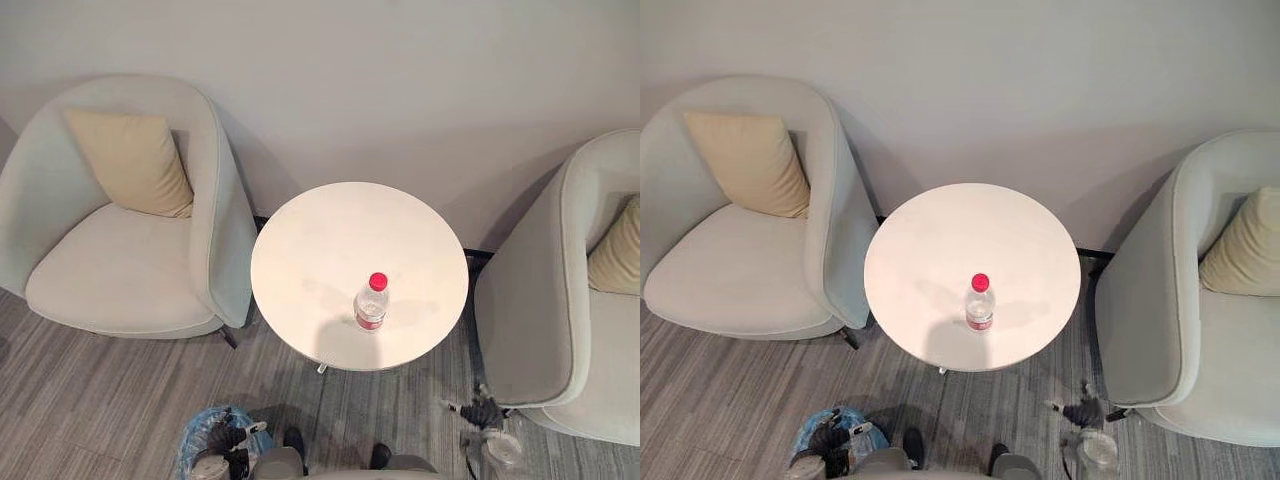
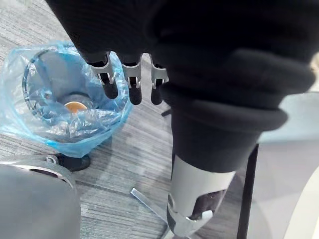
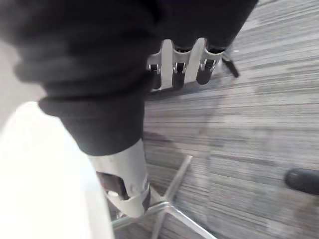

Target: Gather rubbish on tea table into small bin, then transfer packed bag to large trash can.

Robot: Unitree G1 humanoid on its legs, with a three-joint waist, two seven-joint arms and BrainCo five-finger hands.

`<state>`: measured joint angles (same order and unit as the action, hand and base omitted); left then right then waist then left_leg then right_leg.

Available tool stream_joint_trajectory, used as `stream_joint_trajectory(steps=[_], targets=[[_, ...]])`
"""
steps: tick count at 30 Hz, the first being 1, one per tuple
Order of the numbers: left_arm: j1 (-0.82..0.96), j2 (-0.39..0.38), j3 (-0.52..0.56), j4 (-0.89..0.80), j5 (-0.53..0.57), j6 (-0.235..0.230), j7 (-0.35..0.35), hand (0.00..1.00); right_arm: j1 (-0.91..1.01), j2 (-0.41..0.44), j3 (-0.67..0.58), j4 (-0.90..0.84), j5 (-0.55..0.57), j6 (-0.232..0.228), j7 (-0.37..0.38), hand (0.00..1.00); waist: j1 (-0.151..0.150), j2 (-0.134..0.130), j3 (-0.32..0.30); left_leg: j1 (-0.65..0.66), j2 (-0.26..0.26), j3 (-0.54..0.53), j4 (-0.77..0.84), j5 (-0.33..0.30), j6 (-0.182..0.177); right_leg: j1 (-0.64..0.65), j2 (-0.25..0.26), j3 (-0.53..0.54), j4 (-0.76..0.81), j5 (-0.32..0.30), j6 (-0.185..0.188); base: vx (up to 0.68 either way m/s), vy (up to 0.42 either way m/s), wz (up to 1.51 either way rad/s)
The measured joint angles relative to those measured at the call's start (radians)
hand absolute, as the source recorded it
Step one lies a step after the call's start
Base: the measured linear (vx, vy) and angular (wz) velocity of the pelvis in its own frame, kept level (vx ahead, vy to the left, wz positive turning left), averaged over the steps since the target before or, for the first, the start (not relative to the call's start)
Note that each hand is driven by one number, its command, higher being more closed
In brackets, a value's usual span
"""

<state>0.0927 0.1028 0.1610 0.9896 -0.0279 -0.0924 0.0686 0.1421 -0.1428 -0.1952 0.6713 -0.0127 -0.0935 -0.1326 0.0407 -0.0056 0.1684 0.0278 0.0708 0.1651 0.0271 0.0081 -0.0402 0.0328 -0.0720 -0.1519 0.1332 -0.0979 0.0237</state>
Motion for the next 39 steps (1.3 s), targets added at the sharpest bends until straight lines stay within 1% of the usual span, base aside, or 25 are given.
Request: stream_joint_trajectory(steps=[4, 9, 11, 16, 18, 21, 24, 27, 29, 35, 39], targets=[[0.025, 0.001, -0.007, -0.002, 0.0, -0.001, 0.0, 0.0, 0.025, -0.006, 0.01, -0.123, -0.031, -0.028, 0.001, 0.0, 0.0, -0.007, -0.023, 0.018, -0.007, 0.001, -0.029, 0.01, 0.001, 0.0, -0.001, 0.02, -0.011, 0.007, 0.005, -0.05, 0.029, -0.1], [0.044, 0.002, -0.019, -0.008, 0.0, -0.004, 0.0, 0.0, 0.061, -0.005, 0.013, -0.229, -0.039, -0.043, 0.001, 0.0, -0.001, -0.005, -0.029, 0.021, -0.013, -0.015, -0.03, 0.01, 0.001, 0.001, -0.002, 0.027, -0.016, 0.011, 0.007, -0.02, 0.005, -0.03], [0.048, 0.007, -0.041, -0.008, 0.0, -0.005, 0.001, 0.0, 0.086, -0.005, 0.022, -0.28, -0.042, -0.055, 0.001, 0.0, -0.001, 0.001, -0.034, 0.022, -0.015, -0.025, -0.032, 0.01, 0.001, 0.003, -0.002, 0.027, -0.021, 0.013, 0.01, 0.0, 0.0, 0.0], [0.049, 0.006, -0.056, -0.008, 0.0, -0.009, -0.001, 0.0, 0.09, -0.013, 0.065, -0.342, -0.077, -0.06, 0.005, 0.0, -0.001, 0.009, -0.041, 0.042, -0.018, -0.03, -0.048, 0.01, 0.001, 0.023, 0.0, 0.031, -0.044, 0.02, 0.014, 0.01, -0.001, -0.03], [0.049, 0.012, -0.077, -0.009, 0.001, -0.017, -0.001, 0.0, 0.087, -0.023, 0.097, -0.368, -0.078, -0.079, 0.008, 0.0, 0.0, 0.009, -0.042, 0.045, -0.019, -0.032, -0.053, 0.01, 0.001, 0.028, 0.0, 0.03, -0.052, 0.022, 0.016, 0.0, 0.0, 0.0], [0.049, 0.017, -0.087, -0.009, 0.001, -0.025, -0.002, 0.0, 0.073, -0.025, 0.135, -0.382, -0.079, -0.092, 0.012, 0.0, 0.0, 0.006, -0.044, 0.047, -0.021, -0.039, -0.057, 0.01, 0.001, 0.036, 0.0, 0.025, -0.065, 0.024, 0.018, 0.02, -0.006, 0.04], [0.049, 0.019, -0.091, -0.008, 0.002, -0.027, -0.002, 0.0, 0.044, -0.03, 0.181, -0.382, -0.081, -0.094, 0.028, 0.0, 0.0, 0.005, -0.044, 0.047, -0.022, -0.056, -0.058, 0.01, 0.001, 0.043, 0.001, 0.017, -0.068, 0.024, 0.018, 0.03, -0.015, 0.07], [0.049, 0.019, -0.095, -0.009, 0.002, -0.03, -0.002, 0.0, 0.015, -0.039, 0.225, -0.382, -0.082, -0.095, 0.03, 0.0, 0.002, 0.005, -0.044, 0.047, -0.022, -0.067, -0.06, 0.01, 0.001, 0.048, 0.001, 0.01, -0.071, 0.024, 0.018, 0.01, -0.012, 0.07], [0.049, 0.022, -0.113, -0.009, 0.004, -0.032, -0.002, 0.0, 0.0, -0.043, 0.238, -0.382, -0.089, -0.095, 0.03, 0.0, 0.002, 0.005, -0.044, 0.047, -0.022, -0.07, -0.06, 0.01, 0.001, 0.049, 0.002, 0.007, -0.072, 0.024, 0.018, -0.01, -0.01, 0.06], [0.05, 0.026, -0.121, -0.008, 0.03, -0.042, -0.002, 0.0, -0.053, -0.061, 0.295, -0.378, -0.107, -0.096, 0.03, 0.0, 0.004, 0.005, -0.044, 0.04, -0.023, -0.087, -0.067, 0.016, 0.004, 0.049, 0.001, -0.009, -0.076, 0.024, 0.018, -0.01, -0.007, 0.08], [0.056, 0.027, -0.12, -0.008, 0.036, -0.045, -0.001, 0.0, -0.106, -0.063, 0.313, -0.321, -0.106, -0.096, 0.028, 0.0, 0.004, 0.006, -0.043, 0.039, -0.025, -0.106, -0.096, 0.032, 0.004, 0.048, 0.002, -0.028, -0.084, 0.024, 0.018, 0.0, -0.012, 0.13]])
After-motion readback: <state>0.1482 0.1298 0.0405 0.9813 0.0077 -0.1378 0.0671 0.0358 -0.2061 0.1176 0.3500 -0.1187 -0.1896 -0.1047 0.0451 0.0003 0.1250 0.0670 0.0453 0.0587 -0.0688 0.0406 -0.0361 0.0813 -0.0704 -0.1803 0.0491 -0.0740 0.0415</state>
